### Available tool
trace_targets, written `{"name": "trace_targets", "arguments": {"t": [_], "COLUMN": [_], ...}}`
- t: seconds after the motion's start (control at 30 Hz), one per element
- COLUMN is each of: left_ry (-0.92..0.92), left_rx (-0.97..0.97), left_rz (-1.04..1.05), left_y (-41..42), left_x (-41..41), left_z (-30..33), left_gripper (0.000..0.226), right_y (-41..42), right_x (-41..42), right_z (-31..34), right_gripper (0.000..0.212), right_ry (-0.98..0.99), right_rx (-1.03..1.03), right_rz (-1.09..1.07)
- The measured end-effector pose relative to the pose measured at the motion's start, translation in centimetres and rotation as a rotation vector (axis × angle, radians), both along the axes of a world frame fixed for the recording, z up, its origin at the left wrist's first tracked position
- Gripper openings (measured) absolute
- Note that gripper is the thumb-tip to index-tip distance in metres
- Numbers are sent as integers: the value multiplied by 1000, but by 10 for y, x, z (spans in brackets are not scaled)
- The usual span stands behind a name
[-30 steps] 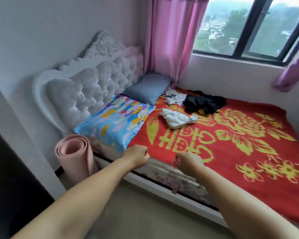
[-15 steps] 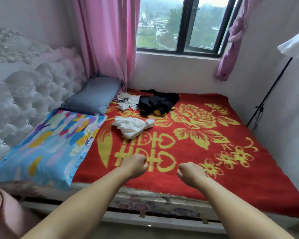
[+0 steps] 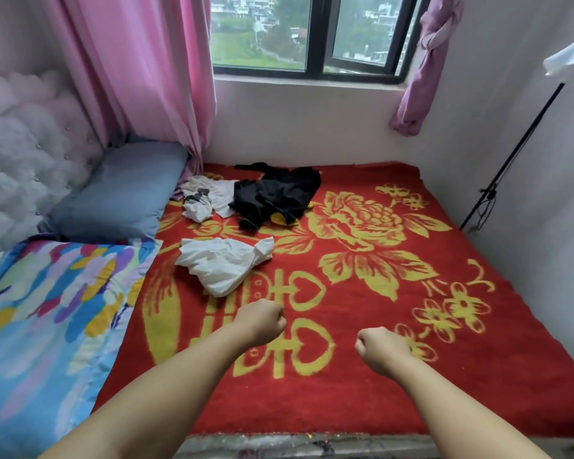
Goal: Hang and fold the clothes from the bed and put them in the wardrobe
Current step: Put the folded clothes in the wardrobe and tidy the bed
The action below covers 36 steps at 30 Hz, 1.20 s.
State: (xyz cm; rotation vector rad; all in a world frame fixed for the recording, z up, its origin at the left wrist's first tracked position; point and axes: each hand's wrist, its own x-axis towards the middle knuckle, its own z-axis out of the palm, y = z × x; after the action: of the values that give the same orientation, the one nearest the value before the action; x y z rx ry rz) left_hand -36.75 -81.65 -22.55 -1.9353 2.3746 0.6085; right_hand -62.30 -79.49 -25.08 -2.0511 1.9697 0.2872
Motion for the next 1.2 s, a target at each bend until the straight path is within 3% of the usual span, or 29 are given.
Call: {"name": "trace_targets", "arguments": {"t": [0.3, 0.5, 0.63, 0.8, 0.93, 1.0, 1.07, 1.13, 1.2], "left_ry": [-7, 26, -6, -41, -172, -259, -254, -201, -175], "left_rx": [98, 200, 292, 328, 164, 105, 170, 213, 166], "left_rz": [121, 223, 249, 368, 393, 392, 392, 379, 371], "left_y": [-117, -175, -202, -245, -268, -273, -276, -275, -273], "left_x": [1, 0, 28, 93, 143, 164, 177, 182, 184], "left_z": [-45, -104, -164, -249, -304, -326, -347, -364, -376], "left_gripper": [29, 29, 28, 27, 45, 70, 85, 81, 70], "right_y": [-151, -237, -279, -332, -382, -403, -418, -422, -422], "right_x": [-2, 12, 57, 134, 198, 226, 254, 274, 284], "right_z": [-41, -103, -152, -215, -260, -278, -293, -310, -330], "right_gripper": [27, 31, 25, 33, 21, 34, 55, 65, 61], "right_ry": [-53, -16, -38, -73, -70, -154, -206, -159, -102], "right_rx": [96, 210, 277, 250, 146, 94, 86, 107, 111], "right_rz": [90, 218, 310, 388, 449, 452, 469, 529, 569]}}
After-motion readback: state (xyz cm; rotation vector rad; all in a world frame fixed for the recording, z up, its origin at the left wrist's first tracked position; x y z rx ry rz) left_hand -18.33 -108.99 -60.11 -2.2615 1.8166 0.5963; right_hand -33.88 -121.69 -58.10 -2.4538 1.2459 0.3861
